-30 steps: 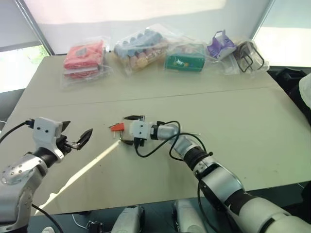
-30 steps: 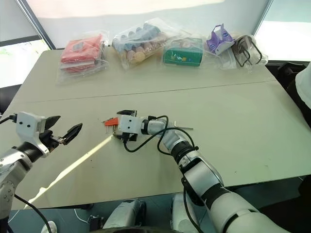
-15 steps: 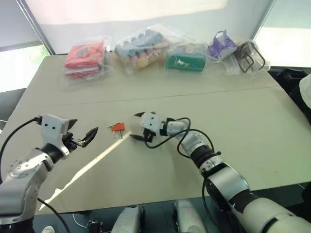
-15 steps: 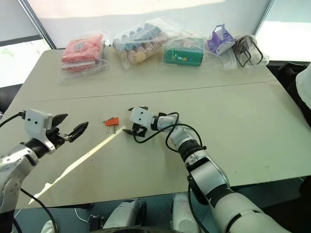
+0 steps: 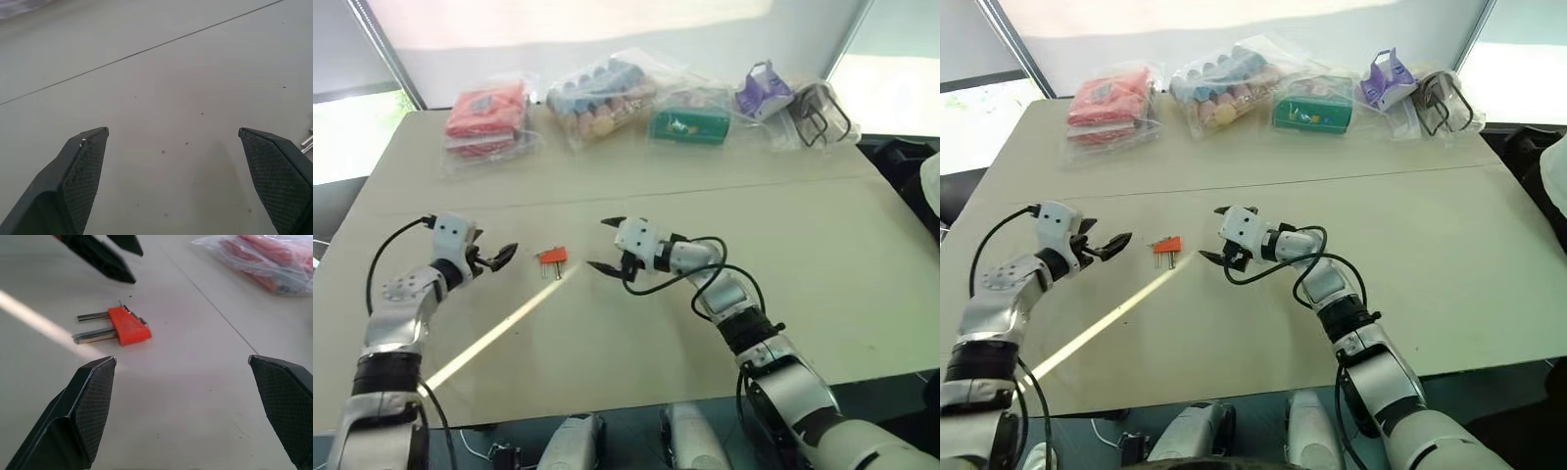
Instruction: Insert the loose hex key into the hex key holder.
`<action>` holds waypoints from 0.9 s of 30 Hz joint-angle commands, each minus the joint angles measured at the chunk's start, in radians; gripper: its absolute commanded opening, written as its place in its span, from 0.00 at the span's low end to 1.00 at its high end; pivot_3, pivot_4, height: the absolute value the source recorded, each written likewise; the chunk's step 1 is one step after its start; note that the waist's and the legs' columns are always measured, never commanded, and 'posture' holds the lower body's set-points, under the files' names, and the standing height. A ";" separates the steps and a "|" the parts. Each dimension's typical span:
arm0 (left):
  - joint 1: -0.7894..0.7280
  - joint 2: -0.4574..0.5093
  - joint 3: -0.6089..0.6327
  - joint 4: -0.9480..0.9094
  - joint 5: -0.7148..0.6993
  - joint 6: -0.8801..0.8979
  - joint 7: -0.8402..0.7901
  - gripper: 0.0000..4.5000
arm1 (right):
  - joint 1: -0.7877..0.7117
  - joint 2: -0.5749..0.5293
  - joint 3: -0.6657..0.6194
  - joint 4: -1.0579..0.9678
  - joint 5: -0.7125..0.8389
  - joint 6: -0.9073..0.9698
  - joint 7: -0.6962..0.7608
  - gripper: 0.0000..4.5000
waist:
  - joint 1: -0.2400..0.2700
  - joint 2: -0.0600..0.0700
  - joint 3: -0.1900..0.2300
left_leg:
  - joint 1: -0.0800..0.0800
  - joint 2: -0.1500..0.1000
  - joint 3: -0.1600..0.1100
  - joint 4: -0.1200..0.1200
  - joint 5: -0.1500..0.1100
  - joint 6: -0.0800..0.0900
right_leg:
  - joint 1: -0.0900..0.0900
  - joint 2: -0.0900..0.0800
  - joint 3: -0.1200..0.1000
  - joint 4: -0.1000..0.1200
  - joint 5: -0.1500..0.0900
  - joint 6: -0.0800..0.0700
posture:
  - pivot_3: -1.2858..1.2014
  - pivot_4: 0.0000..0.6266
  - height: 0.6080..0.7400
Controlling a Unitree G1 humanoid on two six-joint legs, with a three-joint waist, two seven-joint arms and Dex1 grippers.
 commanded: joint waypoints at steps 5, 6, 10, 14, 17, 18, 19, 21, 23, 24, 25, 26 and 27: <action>-0.064 -0.018 -0.063 0.089 0.055 -0.061 -0.073 0.99 | 0.022 -0.046 -0.044 -0.162 0.036 0.090 -0.036 1.00 | 0.001 0.000 0.000 | 0.000 0.000 0.000 0.000 0.000 0.000 | 0.000 0.000 0.000 0.001 0.000 0.000 | 0.52 0.24 1.00; -0.067 -0.022 -0.071 0.093 0.061 -0.065 -0.077 0.99 | 0.022 -0.052 -0.044 -0.168 0.036 0.095 -0.038 1.00 | 0.001 0.000 0.000 | 0.000 0.000 0.000 0.000 0.000 0.000 | 0.000 0.000 0.000 0.001 0.000 0.000 | 0.52 0.24 1.00; -0.078 -0.031 -0.105 0.109 0.090 -0.087 -0.102 0.99 | 0.018 -0.064 -0.042 -0.178 0.036 0.100 -0.041 1.00 | 0.006 0.000 0.000 | 0.000 0.000 0.000 0.000 0.000 0.000 | 0.001 0.000 0.000 0.001 0.000 0.000 | 0.52 0.24 1.00; -0.083 -0.026 -0.153 0.108 0.128 -0.118 -0.158 0.99 | 0.013 -0.065 -0.038 -0.180 0.035 0.101 -0.043 1.00 | 0.011 0.000 -0.001 | 0.001 0.000 0.000 0.001 0.000 0.000 | 0.001 0.000 0.000 0.001 0.000 0.000 | 0.52 0.24 1.00; -0.095 -0.022 -0.176 0.111 0.148 -0.132 -0.195 0.99 | 0.012 -0.066 -0.033 -0.180 0.033 0.100 -0.043 1.00 | 0.019 0.000 -0.001 | 0.001 -0.001 0.000 0.001 0.000 0.000 | 0.002 0.000 0.000 0.000 0.000 0.000 | 0.52 0.24 1.00; -0.102 -0.022 -0.182 0.112 0.154 -0.133 -0.203 0.99 | 0.012 -0.065 -0.032 -0.180 0.033 0.100 -0.043 1.00 | 0.022 0.000 -0.001 | 0.001 -0.001 0.000 0.001 0.000 0.000 | 0.002 0.000 0.000 0.000 0.000 0.000 | 0.52 0.24 1.00; -0.110 -0.022 -0.185 0.114 0.157 -0.134 -0.211 0.99 | 0.011 -0.064 -0.031 -0.180 0.032 0.100 -0.044 1.00 | 0.024 0.000 -0.001 | 0.001 -0.001 0.000 0.002 0.000 0.000 | 0.002 0.000 0.000 0.000 0.000 0.000 | 0.52 0.24 1.00; -0.128 -0.025 -0.191 0.125 0.165 -0.141 -0.223 0.99 | 0.013 -0.065 -0.029 -0.180 0.030 0.098 -0.045 1.00 | 0.027 0.000 -0.001 | 0.001 -0.001 0.000 0.002 0.000 0.000 | 0.002 0.000 0.000 0.000 0.000 0.000 | 0.52 0.24 1.00; -0.144 -0.030 -0.196 0.137 0.173 -0.148 -0.230 0.99 | 0.016 -0.066 -0.027 -0.182 0.030 0.098 -0.045 1.00 | 0.029 0.000 -0.001 | 0.001 -0.001 0.000 0.002 0.000 0.000 | 0.002 0.000 0.000 0.000 0.000 0.000 | 0.52 0.24 1.00; -0.155 -0.034 -0.200 0.143 0.176 -0.150 -0.234 0.99 | 0.019 -0.069 -0.025 -0.186 0.028 0.099 -0.043 1.00 | 0.030 0.000 -0.001 | 0.001 -0.001 0.000 0.002 0.000 0.000 | 0.002 0.000 0.000 0.000 0.000 0.000 | 0.52 0.24 1.00; -0.164 -0.038 -0.202 0.150 0.180 -0.154 -0.237 0.99 | 0.023 -0.071 -0.022 -0.190 0.027 0.101 -0.041 1.00 | 0.031 0.000 -0.001 | 0.001 -0.001 0.000 0.003 0.000 0.000 | 0.002 0.000 0.000 0.000 0.000 0.000 | 0.52 0.24 1.00; -0.174 -0.043 -0.205 0.157 0.183 -0.156 -0.240 0.99 | 0.026 -0.075 -0.018 -0.194 0.026 0.105 -0.035 1.00 | 0.031 0.000 -0.001 | 0.001 -0.001 0.000 0.003 0.000 0.000 | 0.003 0.000 0.000 0.000 0.000 0.000 | 0.52 0.24 1.00; -0.182 -0.047 -0.206 0.165 0.186 -0.158 -0.242 0.99 | 0.029 -0.078 -0.014 -0.199 0.026 0.108 -0.030 1.00 | 0.032 0.000 -0.001 | 0.001 -0.001 0.000 0.003 0.000 0.000 | 0.003 0.000 0.000 0.000 0.000 0.000 | 0.52 0.24 1.00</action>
